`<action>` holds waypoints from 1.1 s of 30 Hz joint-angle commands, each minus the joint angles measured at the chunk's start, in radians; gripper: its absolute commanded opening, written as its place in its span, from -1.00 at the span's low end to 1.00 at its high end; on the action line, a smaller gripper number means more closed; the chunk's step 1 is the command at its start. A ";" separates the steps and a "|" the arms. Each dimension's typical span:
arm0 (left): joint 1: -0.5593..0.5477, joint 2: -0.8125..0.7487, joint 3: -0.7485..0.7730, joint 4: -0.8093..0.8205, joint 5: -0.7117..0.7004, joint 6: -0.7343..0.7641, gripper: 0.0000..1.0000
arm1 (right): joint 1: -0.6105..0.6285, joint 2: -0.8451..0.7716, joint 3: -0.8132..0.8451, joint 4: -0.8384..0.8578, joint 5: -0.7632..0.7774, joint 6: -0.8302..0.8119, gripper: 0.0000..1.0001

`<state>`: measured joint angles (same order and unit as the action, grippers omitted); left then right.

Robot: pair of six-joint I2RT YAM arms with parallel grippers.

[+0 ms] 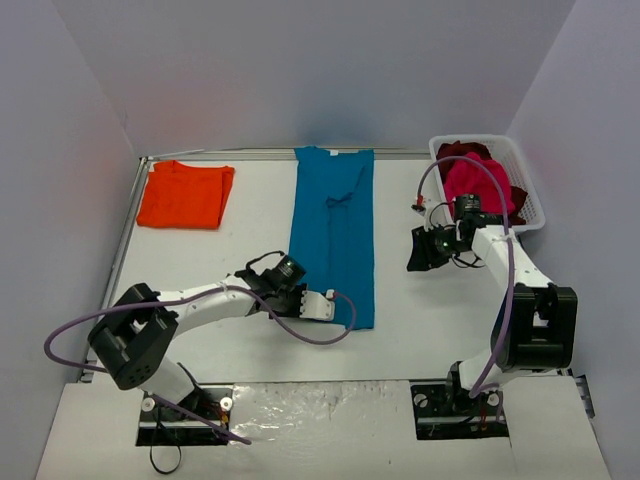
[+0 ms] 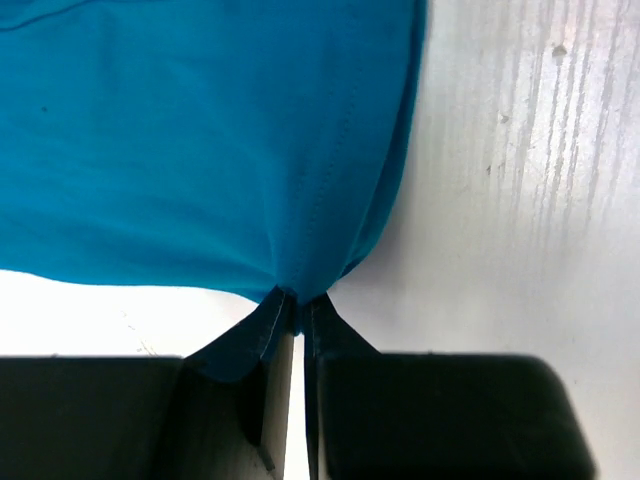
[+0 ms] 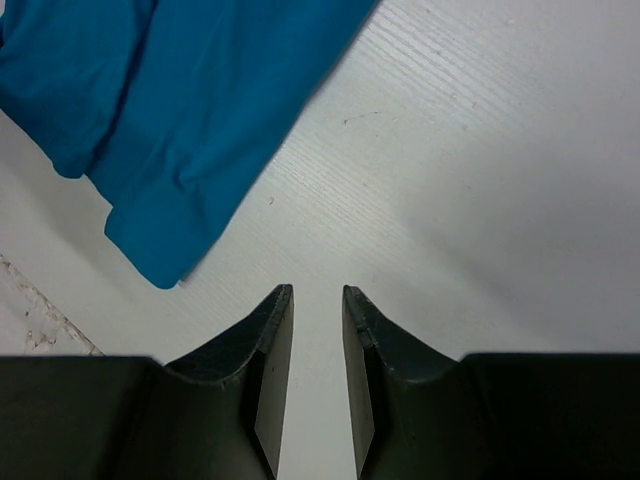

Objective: Fold and stack the t-shirts
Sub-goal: Grab the bottom of the folded rectangular tshirt with both arms

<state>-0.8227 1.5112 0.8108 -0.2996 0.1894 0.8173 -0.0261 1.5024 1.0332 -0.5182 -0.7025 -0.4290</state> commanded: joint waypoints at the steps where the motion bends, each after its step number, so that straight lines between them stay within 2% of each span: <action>1: 0.048 0.000 0.099 -0.157 0.145 -0.026 -0.95 | 0.005 -0.062 0.028 -0.017 -0.072 -0.053 -0.53; 5: 0.086 0.015 0.155 -0.219 0.206 -0.032 -0.95 | 0.005 -0.090 0.013 -0.016 -0.147 -0.187 -0.43; 8: 0.114 0.033 0.200 -0.277 0.263 -0.040 -0.95 | 0.009 -0.136 -0.044 0.016 -0.216 -0.397 -0.36; 11: 0.129 0.053 0.240 -0.303 0.324 -0.053 -0.95 | 0.020 -0.157 -0.091 0.033 -0.248 -0.490 -0.32; 16: 0.134 0.113 0.286 -0.349 0.354 -0.052 -0.95 | 0.124 -0.183 -0.169 0.033 -0.227 -0.675 -0.28; 19: 0.152 0.129 0.303 -0.377 0.377 -0.052 -0.95 | 0.222 -0.220 -0.231 0.078 -0.145 -0.685 -0.27; 22: 0.187 0.133 0.321 -0.411 0.424 -0.050 -0.95 | 0.278 -0.258 -0.295 0.191 -0.080 -0.659 -0.27; 28: 0.211 0.142 0.329 -0.437 0.461 -0.052 -0.95 | 0.376 -0.260 -0.331 0.198 -0.029 -0.668 -0.28; 33: 0.217 0.159 0.344 -0.449 0.476 -0.055 -0.95 | 0.451 -0.255 -0.348 0.237 0.011 -0.599 -0.27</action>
<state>-0.6117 1.6699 1.1114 -0.6968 0.6106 0.7670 0.3923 1.2613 0.6956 -0.3065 -0.7208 -1.0630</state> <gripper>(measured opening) 0.049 0.364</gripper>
